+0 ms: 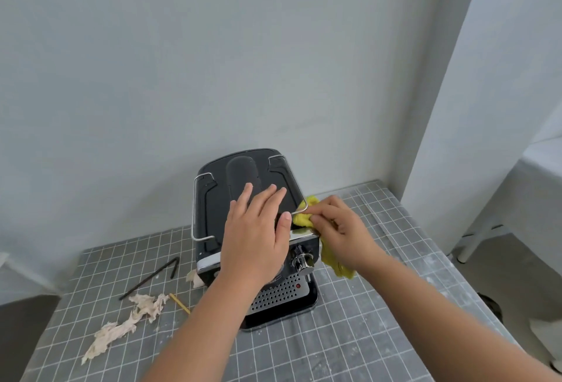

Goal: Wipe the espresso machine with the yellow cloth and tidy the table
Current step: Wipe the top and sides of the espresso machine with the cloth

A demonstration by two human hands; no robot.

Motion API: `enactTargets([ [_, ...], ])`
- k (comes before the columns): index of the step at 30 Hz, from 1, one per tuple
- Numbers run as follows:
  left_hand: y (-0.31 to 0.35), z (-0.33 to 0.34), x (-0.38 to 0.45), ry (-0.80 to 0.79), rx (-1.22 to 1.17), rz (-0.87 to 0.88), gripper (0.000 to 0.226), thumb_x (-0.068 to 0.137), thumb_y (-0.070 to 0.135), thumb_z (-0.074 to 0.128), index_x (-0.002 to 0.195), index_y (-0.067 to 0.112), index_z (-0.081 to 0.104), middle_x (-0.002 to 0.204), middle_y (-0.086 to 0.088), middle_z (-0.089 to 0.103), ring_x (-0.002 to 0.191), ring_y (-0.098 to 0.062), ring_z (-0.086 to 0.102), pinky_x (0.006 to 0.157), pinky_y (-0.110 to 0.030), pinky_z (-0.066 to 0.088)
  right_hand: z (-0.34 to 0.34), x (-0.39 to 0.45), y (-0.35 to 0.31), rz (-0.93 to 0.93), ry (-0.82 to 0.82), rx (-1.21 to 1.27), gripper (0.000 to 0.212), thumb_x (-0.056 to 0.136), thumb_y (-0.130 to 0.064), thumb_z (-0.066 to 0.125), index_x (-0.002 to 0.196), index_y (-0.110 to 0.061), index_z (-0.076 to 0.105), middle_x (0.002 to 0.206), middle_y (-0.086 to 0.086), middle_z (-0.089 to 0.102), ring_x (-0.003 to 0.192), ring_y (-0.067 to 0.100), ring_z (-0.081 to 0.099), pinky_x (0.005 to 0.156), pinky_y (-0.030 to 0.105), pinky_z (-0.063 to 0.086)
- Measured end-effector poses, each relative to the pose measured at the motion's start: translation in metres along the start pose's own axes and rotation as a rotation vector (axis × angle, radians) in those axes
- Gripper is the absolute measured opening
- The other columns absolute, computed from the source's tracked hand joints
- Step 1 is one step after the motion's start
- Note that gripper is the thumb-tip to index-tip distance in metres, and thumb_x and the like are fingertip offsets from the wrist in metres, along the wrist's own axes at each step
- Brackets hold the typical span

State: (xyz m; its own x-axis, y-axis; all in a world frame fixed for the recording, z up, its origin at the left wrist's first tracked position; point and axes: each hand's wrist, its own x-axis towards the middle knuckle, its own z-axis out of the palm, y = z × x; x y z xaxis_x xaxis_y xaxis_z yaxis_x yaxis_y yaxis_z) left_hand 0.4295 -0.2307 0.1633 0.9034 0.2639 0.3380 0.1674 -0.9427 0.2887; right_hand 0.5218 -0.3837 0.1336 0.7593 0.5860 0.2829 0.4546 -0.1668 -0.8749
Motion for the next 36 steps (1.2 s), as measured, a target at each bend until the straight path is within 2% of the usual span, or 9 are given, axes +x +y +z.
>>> enactTargets([
  [4,0.000,0.001,-0.002,0.040,0.026,0.021,0.049,0.097,0.047,0.030,0.135,0.027,0.055,0.139,0.011,0.055,0.142,-0.026,0.033,0.109,-0.053,0.038,-0.005,0.055,0.003,0.184,-0.116,0.041,0.022,0.096,-0.029,0.053,0.109,-0.036,0.068,0.106,0.003,0.054,0.086,0.007,0.052,0.080,0.017,0.040],
  [7,0.000,0.001,-0.001,0.059,0.035,0.023,0.046,0.097,0.045,0.033,0.131,0.026,0.058,0.135,0.011,0.058,0.141,-0.026,0.036,0.107,-0.052,0.040,-0.006,0.097,0.005,0.173,-0.198,0.026,0.022,0.096,-0.026,0.055,0.111,-0.029,0.070,0.103,-0.006,0.060,0.089,-0.008,0.053,0.084,0.012,0.037],
  [9,0.000,0.002,-0.001,0.054,0.034,0.031,0.046,0.098,0.044,0.033,0.132,0.026,0.057,0.136,0.011,0.057,0.142,-0.025,0.035,0.109,-0.052,0.039,-0.004,0.119,0.006,0.206,-0.222,0.038,0.021,0.095,-0.028,0.056,0.111,-0.028,0.071,0.107,-0.006,0.065,0.097,-0.005,0.054,0.087,0.014,0.036],
  [15,-0.001,0.004,-0.003,0.018,0.038,0.031,0.049,0.099,0.046,0.028,0.136,0.026,0.053,0.143,0.011,0.051,0.147,-0.022,0.027,0.118,-0.048,0.027,0.009,0.137,0.019,0.308,-0.044,0.163,0.018,0.086,-0.041,0.063,0.098,-0.033,0.075,0.094,0.001,0.075,0.091,0.017,0.070,0.090,0.039,0.055],
  [20,-0.004,0.005,-0.003,0.006,0.015,0.033,0.050,0.099,0.048,0.027,0.139,0.027,0.049,0.148,0.010,0.046,0.148,-0.020,0.024,0.118,-0.044,0.019,0.013,0.123,0.020,0.283,-0.040,0.123,0.019,0.089,-0.035,0.061,0.102,-0.030,0.074,0.095,-0.012,0.072,0.092,0.005,0.065,0.078,0.020,0.051],
  [26,0.001,0.000,-0.006,0.070,-0.111,0.073,0.041,0.102,0.032,0.033,0.139,0.025,0.048,0.152,0.005,0.036,0.144,-0.017,0.032,0.119,-0.047,0.021,0.019,0.163,0.022,0.351,0.014,0.138,0.025,0.075,-0.052,0.071,0.093,-0.035,0.076,0.091,-0.004,0.074,0.091,0.015,0.068,0.087,0.036,0.056],
  [30,-0.002,-0.012,-0.006,0.192,-0.375,0.095,0.034,0.099,0.009,0.050,0.131,0.019,0.056,0.136,0.005,0.048,0.122,0.003,0.046,0.100,-0.011,0.037,0.016,0.193,0.019,0.234,-0.165,0.030,0.015,0.086,-0.030,0.068,0.098,-0.029,0.076,0.092,-0.013,0.070,0.095,0.004,0.062,0.089,0.019,0.045],
  [32,-0.004,-0.016,-0.004,0.298,-0.426,0.082,0.035,0.094,0.001,0.054,0.125,0.018,0.059,0.121,0.005,0.053,0.107,-0.002,0.054,0.089,-0.009,0.041,0.008,0.203,0.011,0.155,-0.319,-0.078,0.018,0.087,-0.025,0.068,0.104,-0.025,0.075,0.090,-0.021,0.064,0.092,-0.006,0.057,0.083,0.006,0.037],
  [36,-0.008,-0.017,0.005,0.391,-0.427,0.064,0.037,0.091,-0.006,0.055,0.120,0.016,0.062,0.109,0.005,0.052,0.089,-0.004,0.057,0.080,-0.010,0.044,-0.001,0.222,-0.012,0.075,-0.586,-0.309,0.015,0.087,-0.024,0.069,0.097,-0.034,0.073,0.086,-0.022,0.066,0.090,-0.001,0.057,0.084,0.010,0.039],
])
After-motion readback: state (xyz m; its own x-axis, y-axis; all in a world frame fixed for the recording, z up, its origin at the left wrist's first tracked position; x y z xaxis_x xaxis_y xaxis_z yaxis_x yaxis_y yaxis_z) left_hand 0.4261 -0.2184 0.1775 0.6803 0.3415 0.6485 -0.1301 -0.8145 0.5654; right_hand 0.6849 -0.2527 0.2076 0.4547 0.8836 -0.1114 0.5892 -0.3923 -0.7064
